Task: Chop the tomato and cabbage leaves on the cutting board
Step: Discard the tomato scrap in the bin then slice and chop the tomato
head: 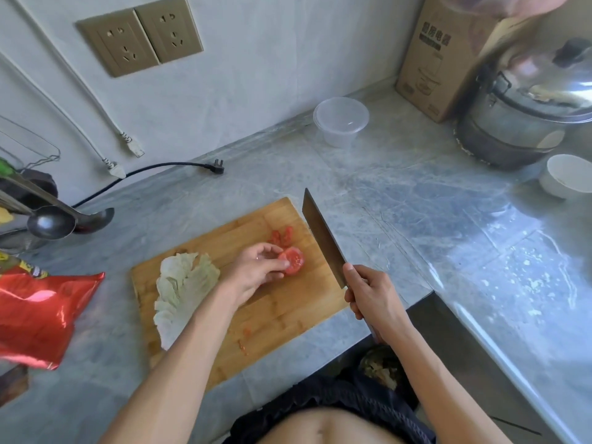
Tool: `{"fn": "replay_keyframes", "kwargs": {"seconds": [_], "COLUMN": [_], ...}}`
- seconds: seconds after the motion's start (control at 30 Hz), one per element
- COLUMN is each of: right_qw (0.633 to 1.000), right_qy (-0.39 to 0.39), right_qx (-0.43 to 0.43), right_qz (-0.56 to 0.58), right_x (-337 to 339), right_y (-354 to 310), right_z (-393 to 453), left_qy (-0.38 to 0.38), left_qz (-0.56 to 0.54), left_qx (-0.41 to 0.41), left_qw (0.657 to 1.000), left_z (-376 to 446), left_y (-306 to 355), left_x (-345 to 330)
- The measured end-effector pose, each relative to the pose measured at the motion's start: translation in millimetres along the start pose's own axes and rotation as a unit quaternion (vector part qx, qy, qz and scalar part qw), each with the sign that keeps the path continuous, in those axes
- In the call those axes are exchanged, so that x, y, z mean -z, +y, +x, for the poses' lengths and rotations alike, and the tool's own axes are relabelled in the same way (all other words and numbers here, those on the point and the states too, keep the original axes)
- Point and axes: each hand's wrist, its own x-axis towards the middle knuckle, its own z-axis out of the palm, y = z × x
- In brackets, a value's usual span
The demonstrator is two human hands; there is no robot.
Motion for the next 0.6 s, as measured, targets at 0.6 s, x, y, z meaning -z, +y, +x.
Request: {"fn": "replay_keyframes", "kwargs": {"seconds": [0.6], "right_qw": [0.998], "right_qy": [0.056], "right_qx": [-0.022], "right_qz": [-0.03], "right_x": [-6], "right_y": [41], "right_z": [-75], "left_qy": [0.061], "left_qz": [0.458], "left_qx": [-0.227], "left_qw": [0.857], "left_z": [-19], "left_y": [-78], "left_x": [-56]}}
